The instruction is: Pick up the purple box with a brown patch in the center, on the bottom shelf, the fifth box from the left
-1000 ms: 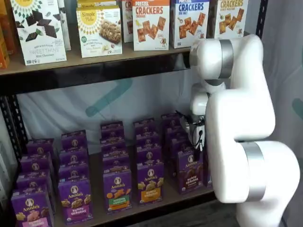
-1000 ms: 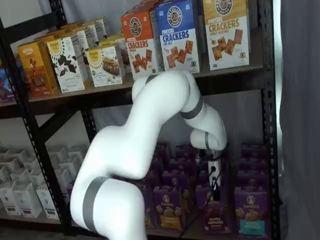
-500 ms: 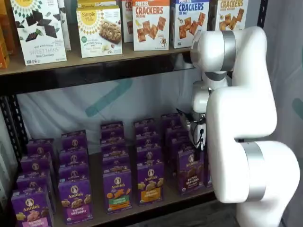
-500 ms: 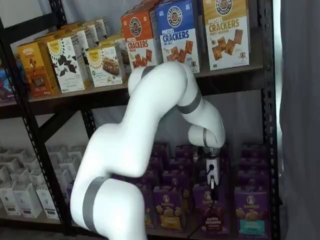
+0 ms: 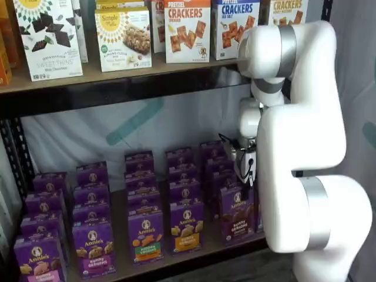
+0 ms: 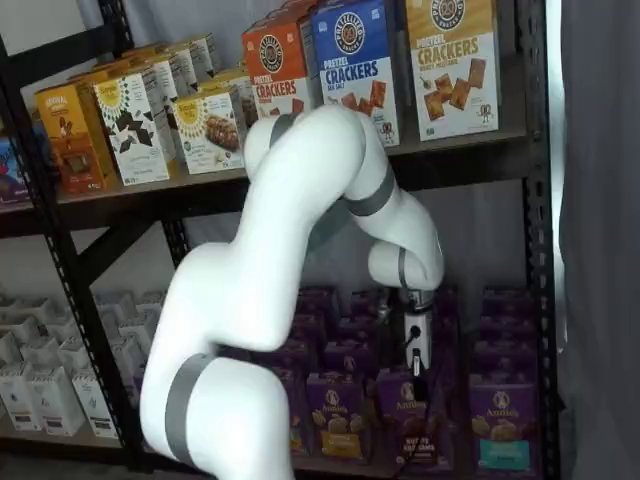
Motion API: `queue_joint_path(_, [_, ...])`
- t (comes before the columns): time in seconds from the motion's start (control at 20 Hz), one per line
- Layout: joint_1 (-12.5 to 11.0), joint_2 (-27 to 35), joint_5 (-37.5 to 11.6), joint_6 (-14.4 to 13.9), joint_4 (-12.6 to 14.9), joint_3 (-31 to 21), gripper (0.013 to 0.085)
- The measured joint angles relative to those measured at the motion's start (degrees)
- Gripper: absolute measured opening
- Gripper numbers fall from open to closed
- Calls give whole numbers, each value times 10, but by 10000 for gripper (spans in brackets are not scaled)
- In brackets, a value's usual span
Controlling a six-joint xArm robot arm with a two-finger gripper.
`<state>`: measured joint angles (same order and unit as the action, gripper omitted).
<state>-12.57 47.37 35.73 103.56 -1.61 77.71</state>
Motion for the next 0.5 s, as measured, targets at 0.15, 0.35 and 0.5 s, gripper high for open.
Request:
queue_joint_path(0.15, [3, -22, -12, 2, -6, -34, 370])
queue_joint_path(0.35, [9, -52, -28, 11, -21, -80, 370])
queue_joint_path(0.5, [13, -78, -46, 16, -30, -120, 370])
